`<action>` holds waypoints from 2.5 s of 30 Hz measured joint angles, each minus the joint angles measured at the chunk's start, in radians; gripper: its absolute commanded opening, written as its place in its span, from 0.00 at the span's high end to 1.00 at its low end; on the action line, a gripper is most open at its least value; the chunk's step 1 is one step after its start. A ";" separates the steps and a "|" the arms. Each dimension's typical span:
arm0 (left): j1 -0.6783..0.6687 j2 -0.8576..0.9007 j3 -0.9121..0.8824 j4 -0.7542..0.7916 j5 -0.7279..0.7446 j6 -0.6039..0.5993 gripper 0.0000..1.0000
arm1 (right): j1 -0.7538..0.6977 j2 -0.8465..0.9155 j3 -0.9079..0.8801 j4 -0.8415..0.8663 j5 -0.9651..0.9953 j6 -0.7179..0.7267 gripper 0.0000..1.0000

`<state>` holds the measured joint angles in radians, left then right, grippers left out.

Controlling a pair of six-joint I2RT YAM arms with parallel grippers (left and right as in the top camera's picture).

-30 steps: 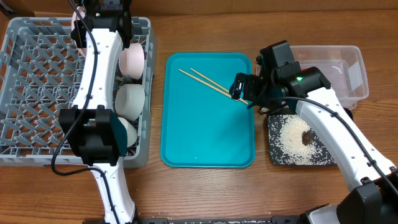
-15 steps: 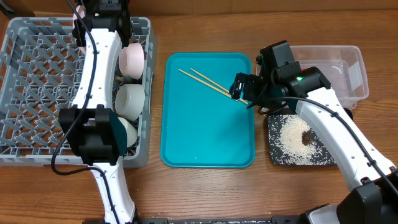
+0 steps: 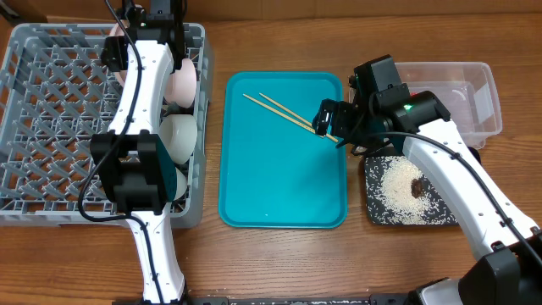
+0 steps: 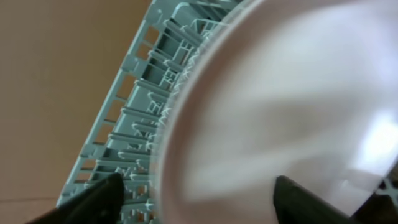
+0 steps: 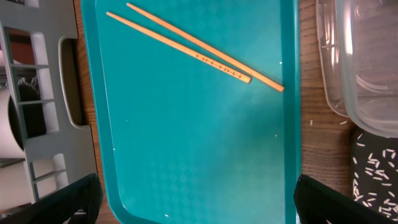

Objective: Sort waste into correct bins and load items into the dishwasher
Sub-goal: 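Stand the white plate upright at the rack's back and release it, then move the left gripper to the wooden chopsticks and grip one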

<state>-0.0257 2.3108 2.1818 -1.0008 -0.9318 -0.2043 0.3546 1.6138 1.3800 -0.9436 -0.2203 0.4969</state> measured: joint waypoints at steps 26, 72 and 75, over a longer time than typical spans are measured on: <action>-0.297 -0.119 0.232 -0.219 0.937 0.130 0.24 | 0.000 0.000 0.000 0.000 0.000 0.001 0.00; -0.439 0.254 0.225 -0.191 0.961 -0.444 0.33 | 0.000 0.000 0.000 0.001 0.000 0.000 0.00; -0.446 0.273 0.225 -0.189 0.960 -0.455 0.33 | 0.000 0.000 0.000 0.000 0.000 0.000 0.00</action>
<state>-0.4717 2.5835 2.4073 -1.1900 0.0284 -0.6598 0.3546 1.6138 1.3800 -0.9436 -0.2203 0.4969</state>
